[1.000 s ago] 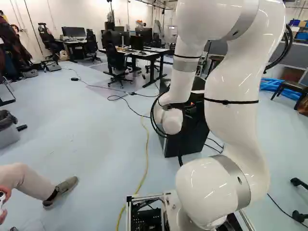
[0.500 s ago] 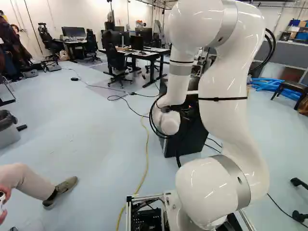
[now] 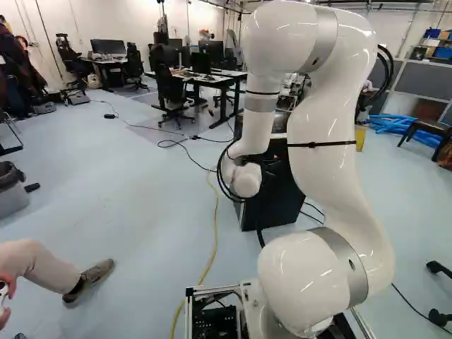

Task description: Grab a drink from the fridge

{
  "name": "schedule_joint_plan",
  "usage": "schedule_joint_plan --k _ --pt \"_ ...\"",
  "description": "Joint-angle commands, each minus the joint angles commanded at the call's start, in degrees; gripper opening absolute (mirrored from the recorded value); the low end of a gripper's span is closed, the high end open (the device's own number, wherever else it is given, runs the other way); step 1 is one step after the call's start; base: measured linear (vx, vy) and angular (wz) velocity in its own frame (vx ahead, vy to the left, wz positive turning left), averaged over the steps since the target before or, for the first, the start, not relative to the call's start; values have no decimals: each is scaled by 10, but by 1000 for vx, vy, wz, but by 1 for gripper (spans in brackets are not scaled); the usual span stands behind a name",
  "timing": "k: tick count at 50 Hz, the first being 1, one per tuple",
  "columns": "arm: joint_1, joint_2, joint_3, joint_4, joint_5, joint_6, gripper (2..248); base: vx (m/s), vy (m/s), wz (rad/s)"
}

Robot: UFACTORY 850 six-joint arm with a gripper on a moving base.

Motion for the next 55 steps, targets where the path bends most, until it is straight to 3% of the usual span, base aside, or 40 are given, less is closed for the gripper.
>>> schedule_joint_plan --k 55 --pt "-1 -29 -44 36 10 0 247 0 0 0"
